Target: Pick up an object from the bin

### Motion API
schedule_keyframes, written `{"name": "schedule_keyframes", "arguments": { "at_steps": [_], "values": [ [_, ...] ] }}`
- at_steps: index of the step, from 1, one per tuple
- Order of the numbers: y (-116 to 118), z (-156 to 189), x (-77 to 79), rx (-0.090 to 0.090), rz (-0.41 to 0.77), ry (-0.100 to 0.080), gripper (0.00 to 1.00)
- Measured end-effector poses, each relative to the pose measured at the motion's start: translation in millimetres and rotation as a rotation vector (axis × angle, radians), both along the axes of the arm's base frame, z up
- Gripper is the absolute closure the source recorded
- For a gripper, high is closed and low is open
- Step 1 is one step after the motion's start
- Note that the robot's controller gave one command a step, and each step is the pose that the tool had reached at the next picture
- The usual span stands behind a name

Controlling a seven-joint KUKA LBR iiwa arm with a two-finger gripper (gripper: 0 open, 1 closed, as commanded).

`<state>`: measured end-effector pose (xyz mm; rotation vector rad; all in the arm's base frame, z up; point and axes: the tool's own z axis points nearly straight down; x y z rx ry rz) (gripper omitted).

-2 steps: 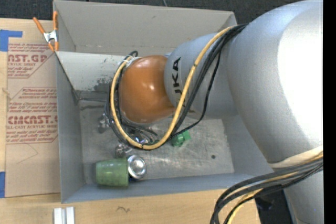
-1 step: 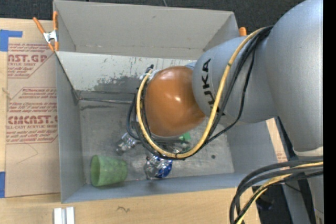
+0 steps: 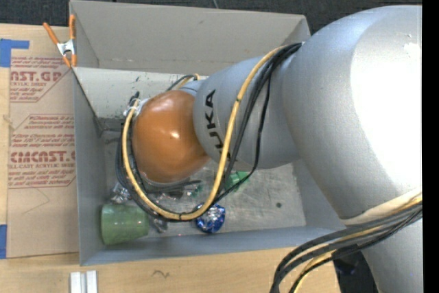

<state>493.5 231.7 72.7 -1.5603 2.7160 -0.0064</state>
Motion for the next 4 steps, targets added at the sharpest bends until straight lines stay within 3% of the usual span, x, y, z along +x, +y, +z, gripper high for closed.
{"name": "schedule_keyframes", "arguments": {
  "at_steps": [1, 3, 4],
  "values": [
    [12, 4, 2.9, 0.004, 0.232, -0.023, 0.00],
    [13, 16, 5.4, 0.003, 0.365, -0.018, 0.00],
    [3, 23, 3.5, 0.007, 0.571, -0.044, 0.00]
  ]
}}
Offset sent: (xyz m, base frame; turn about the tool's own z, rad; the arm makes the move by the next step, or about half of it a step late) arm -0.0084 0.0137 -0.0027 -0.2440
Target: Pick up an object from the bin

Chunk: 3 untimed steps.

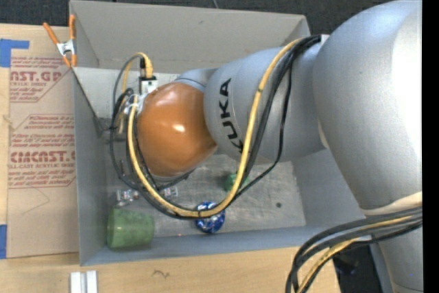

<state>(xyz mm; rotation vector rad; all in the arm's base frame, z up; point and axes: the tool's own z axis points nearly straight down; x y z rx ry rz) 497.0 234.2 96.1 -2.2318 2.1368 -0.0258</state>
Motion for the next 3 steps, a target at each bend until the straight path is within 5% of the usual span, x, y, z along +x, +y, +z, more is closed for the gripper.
{"name": "schedule_keyframes", "arguments": {
  "at_steps": [1, 2, 3],
  "values": [
    [-3, 3, 7.6, -0.031, 0.522, -0.018, 0.00],
    [-55, 7, 6.7, -0.037, 0.536, 0.038, 0.00],
    [-167, 16, 31.0, -0.042, 0.751, 0.038, 0.00]
  ]
}}
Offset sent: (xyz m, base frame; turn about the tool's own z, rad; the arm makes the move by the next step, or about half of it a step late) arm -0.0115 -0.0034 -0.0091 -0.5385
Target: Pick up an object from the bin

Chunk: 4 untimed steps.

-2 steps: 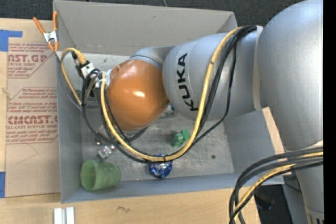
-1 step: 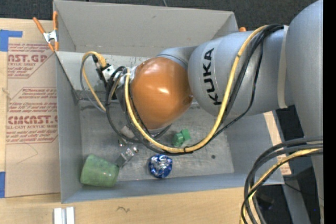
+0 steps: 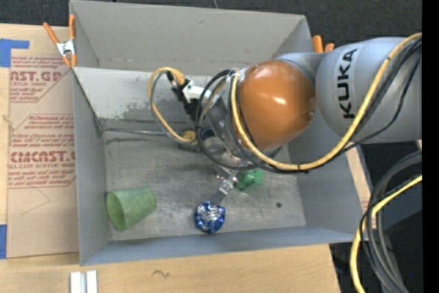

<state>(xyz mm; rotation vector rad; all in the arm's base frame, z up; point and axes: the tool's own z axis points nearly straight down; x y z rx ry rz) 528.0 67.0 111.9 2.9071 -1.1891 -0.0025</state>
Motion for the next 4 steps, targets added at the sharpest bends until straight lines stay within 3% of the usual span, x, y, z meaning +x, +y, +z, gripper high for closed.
{"name": "schedule_keyframes", "arguments": {
  "at_steps": [1, 2, 3, 4],
  "values": [
    [-34, -40, -1.8, 0.005, 0.428, 0.000, 0.00],
    [3, -30, -51.5, 0.006, 0.580, 0.002, 0.00],
    [5, -41, -42.2, 0.001, 0.573, 0.006, 0.00],
    [54, -22, -49.0, 0.005, 0.579, 0.000, 0.00]
  ]
}}
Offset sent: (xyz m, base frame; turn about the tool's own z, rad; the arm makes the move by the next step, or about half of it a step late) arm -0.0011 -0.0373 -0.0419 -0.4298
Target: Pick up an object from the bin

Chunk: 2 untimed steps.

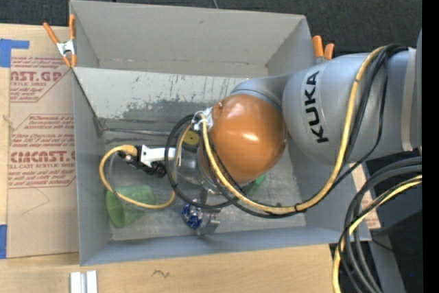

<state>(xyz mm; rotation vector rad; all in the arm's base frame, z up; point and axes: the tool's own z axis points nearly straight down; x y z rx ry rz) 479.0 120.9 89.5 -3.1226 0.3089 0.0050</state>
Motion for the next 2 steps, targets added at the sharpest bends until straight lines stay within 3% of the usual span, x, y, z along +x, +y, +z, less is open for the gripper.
{"name": "schedule_keyframes", "arguments": {
  "at_steps": [1, 2],
  "values": [
    [7.0, -5.8, -1.9, -0.002, -0.025, 0.002, 0.00],
    [6.7, -5.2, -1.4, -0.002, -0.026, 0.001, 1.00]
  ]
}}
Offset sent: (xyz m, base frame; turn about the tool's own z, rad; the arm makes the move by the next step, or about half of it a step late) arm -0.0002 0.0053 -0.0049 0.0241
